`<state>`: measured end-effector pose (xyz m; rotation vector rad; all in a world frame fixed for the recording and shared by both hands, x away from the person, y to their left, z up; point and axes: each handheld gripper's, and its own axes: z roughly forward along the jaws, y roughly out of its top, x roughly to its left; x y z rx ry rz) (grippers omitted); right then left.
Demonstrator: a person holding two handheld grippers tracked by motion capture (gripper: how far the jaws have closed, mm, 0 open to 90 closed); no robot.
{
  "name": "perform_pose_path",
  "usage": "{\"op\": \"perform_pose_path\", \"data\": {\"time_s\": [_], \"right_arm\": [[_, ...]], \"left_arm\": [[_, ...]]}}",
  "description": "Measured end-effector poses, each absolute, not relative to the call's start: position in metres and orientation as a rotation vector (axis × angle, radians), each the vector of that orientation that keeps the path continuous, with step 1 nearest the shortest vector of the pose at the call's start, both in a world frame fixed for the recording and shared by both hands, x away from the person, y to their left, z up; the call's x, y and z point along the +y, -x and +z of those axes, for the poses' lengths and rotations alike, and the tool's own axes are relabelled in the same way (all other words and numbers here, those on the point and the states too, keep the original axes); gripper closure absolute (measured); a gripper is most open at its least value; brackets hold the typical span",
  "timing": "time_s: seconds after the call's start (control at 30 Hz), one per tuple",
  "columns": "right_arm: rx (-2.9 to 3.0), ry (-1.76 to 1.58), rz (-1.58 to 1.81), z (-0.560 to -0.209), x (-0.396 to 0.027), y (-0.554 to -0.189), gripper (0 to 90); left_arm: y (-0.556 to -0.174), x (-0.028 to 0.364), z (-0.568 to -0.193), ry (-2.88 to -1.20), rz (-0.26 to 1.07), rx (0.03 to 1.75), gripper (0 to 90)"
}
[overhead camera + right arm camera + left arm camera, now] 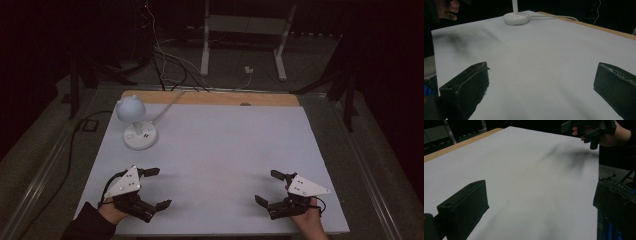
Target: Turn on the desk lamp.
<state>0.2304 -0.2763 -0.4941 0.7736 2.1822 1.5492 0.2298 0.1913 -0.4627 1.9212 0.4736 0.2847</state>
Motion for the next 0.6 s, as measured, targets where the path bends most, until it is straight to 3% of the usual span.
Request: {"op": "perform_pose_path", "data": {"time_s": [0.6], "right_arm": [[2.174,-0.780,1.550,-0.494,-0.278,-0.231,0.0]], "left_arm": [[-0.252,0.193,-0.454,-1.926,0.341,0.543,0.2]]}}
